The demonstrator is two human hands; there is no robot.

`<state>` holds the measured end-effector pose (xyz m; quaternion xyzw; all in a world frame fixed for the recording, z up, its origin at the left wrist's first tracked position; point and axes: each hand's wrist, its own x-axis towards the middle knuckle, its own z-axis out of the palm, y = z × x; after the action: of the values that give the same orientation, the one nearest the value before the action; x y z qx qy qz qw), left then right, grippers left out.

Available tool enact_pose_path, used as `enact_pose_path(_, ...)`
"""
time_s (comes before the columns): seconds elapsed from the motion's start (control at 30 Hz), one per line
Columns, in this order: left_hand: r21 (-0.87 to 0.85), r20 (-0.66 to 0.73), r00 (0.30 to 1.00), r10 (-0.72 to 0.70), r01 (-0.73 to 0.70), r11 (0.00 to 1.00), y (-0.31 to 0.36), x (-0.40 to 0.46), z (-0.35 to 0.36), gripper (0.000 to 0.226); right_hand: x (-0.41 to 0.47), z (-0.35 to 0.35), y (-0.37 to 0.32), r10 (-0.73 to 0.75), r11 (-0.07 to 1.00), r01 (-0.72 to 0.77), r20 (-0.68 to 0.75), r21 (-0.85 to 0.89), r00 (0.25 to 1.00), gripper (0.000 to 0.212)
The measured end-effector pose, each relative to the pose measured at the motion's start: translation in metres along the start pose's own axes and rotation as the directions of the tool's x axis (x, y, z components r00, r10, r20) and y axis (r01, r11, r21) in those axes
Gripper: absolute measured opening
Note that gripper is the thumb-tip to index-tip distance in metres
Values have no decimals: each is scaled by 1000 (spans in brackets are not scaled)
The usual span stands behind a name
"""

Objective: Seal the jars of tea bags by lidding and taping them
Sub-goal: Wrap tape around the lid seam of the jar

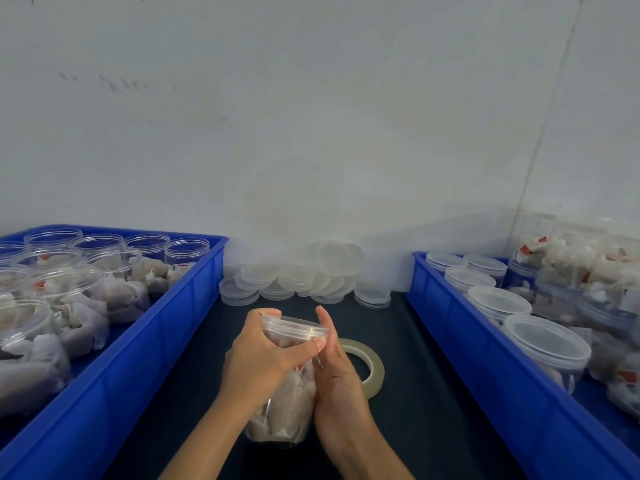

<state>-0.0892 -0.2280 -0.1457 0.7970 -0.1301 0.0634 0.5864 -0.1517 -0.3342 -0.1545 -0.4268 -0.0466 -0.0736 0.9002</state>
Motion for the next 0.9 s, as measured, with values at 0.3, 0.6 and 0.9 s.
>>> enact_pose_path(0.3, -48, -4, 1000, -16, 16, 999, -1, 1, 1, 106, -3, 4, -2, -6, 998, 6, 6, -55, 1000, 42)
enact_pose_path(0.6, -88, 44, 998, 39, -35, 996, 32, 5, 0, 98, 3, 10, -33, -32, 998, 32, -1, -52, 999, 46)
enact_pose_path(0.9, 247, 34, 969, 246, -246, 937, 117, 33, 30, 73, 21, 19, -138, -287, 911, 246, -81, -330, 954, 37)
